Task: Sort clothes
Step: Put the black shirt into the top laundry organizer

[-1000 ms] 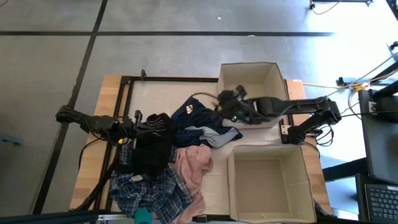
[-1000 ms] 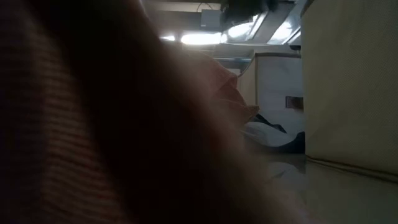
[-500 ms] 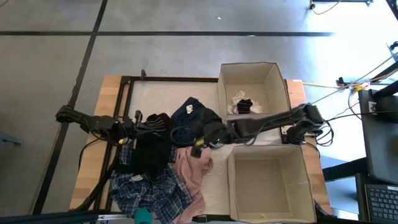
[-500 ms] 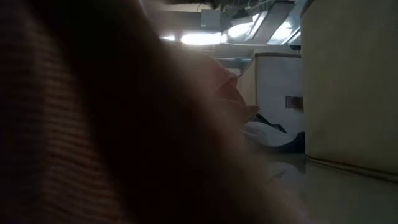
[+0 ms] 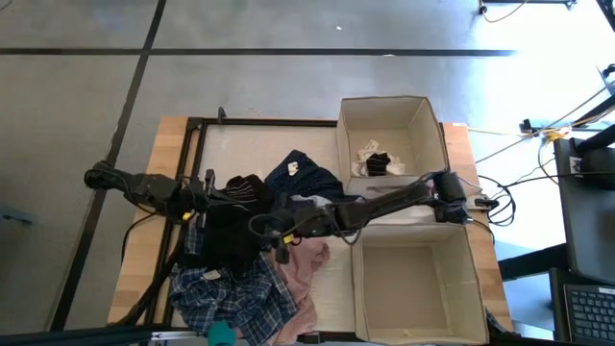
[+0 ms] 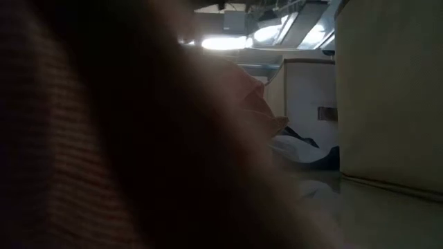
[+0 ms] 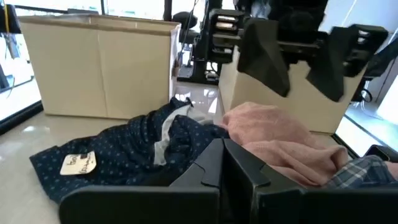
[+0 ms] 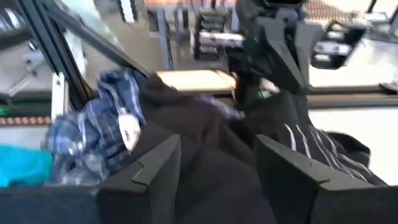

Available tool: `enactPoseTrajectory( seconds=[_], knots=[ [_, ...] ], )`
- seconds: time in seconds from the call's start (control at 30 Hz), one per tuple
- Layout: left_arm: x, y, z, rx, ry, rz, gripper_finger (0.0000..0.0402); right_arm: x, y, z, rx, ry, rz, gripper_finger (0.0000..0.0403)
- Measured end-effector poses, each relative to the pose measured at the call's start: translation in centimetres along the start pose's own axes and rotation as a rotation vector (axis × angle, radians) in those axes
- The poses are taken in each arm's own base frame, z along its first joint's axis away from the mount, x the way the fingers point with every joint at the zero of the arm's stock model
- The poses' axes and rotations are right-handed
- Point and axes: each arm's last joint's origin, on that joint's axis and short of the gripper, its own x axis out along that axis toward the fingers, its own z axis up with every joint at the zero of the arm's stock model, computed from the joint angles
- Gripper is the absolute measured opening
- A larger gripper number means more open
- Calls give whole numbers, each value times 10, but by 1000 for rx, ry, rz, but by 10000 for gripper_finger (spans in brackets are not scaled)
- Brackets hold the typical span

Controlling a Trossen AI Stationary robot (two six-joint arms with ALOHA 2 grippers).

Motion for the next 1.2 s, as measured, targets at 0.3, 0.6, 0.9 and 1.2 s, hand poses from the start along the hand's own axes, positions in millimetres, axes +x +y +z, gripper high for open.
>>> enactPoseTrajectory(
  seconds=[0.3, 0.6, 0.9, 1.2],
  knots=[
    [0, 1, -4, 8, 42, 14, 1, 38, 9, 2, 0, -4, 52, 206],
    [0, 1, -4, 12, 50, 16, 1, 72, 15, 1, -16, 88, 41, 206],
    [0, 1, -5, 12, 52, 17, 1, 93, 13, -33, -37, 148, -25, 206],
    [0, 1, -5, 9, 52, 17, 1, 102, 10, -58, -107, 218, -81, 206]
  ],
)
